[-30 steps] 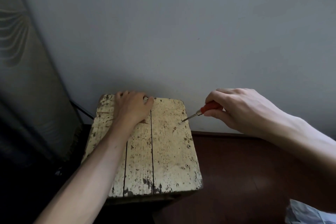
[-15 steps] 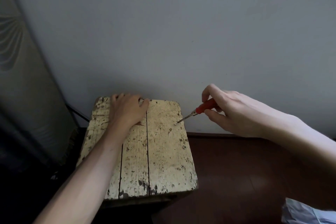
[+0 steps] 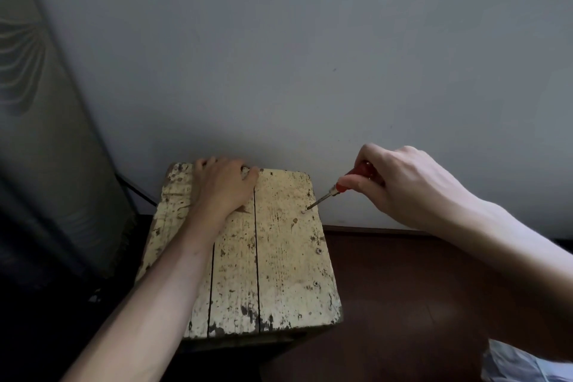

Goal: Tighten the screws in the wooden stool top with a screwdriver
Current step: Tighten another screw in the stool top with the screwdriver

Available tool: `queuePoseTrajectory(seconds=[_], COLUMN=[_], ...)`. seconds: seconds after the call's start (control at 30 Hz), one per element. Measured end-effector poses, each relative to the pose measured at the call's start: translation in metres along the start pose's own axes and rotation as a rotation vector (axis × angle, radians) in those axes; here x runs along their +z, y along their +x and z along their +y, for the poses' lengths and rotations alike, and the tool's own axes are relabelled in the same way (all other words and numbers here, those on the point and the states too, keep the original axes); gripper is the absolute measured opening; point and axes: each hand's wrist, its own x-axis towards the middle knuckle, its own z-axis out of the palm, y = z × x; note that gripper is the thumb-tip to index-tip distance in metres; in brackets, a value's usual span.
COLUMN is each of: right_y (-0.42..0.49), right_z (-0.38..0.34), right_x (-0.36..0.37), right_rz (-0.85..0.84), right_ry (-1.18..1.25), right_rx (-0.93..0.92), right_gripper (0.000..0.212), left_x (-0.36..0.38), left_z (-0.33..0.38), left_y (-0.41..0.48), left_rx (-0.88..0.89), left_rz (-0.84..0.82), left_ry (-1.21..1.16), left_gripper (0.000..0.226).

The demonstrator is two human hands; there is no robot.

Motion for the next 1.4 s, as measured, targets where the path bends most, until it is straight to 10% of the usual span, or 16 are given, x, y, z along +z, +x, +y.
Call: queuePoseTrajectory(seconds=[1.4], right_y=[-0.007], right_z=[-0.003], right_x=[-0.005], right_rz=[-0.036], right_ry=[0.065], right_rx=[-0.117], right_gripper=[0.029], left_x=[0.005], left_z=[-0.004], left_y=[0.006], left_rx=[-0.010], left_rz=[-0.018], left_ry=[-0.001], left_gripper=[0.046])
